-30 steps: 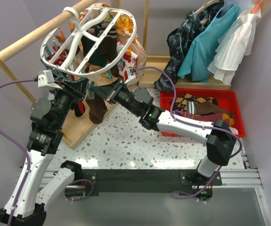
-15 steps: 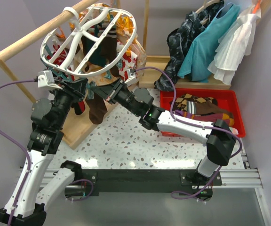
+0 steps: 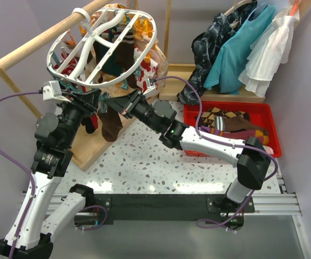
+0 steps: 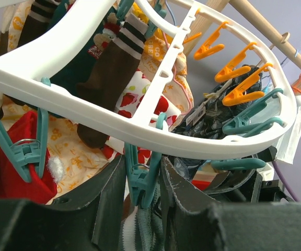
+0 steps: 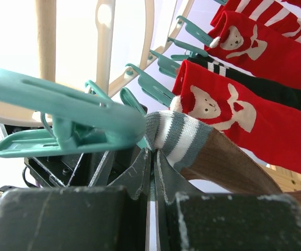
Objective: Clip the socks to the hanger
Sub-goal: Clamp the sock onto the hanger.
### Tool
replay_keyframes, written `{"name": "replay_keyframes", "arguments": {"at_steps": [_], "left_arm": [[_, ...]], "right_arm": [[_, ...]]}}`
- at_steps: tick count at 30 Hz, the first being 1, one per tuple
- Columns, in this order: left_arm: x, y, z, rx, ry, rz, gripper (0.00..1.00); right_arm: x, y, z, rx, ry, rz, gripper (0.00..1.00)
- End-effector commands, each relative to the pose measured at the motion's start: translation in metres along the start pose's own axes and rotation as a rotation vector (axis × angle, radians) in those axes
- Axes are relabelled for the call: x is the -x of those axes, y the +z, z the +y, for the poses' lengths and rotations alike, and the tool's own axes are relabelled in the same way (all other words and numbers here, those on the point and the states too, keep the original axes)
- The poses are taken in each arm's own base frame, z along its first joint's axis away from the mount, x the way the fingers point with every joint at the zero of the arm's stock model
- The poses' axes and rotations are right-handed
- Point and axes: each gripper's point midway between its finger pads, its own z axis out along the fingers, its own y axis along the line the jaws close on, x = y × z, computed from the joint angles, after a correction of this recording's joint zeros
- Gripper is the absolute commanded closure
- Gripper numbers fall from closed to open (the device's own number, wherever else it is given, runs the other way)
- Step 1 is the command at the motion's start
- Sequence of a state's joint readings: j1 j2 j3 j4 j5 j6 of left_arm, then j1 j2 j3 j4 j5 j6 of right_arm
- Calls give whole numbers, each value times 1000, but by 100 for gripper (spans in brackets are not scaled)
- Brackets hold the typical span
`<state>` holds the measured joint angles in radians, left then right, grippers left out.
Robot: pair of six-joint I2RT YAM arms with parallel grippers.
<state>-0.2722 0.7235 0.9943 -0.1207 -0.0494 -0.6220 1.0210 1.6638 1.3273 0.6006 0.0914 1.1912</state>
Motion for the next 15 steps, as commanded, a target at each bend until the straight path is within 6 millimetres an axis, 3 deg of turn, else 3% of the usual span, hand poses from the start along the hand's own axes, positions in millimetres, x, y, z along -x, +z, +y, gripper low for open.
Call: {"name": "replay_keyframes", "arguments": {"at_steps": [1,15], "left_arm": [[-9,0,-2,-19,-19,29,100],[-11,0,-4,-30,-43,35,100]], "right_arm": [[11,4,37,104,35,-47,100],[13,5,38,108,36,-64,100]]}}
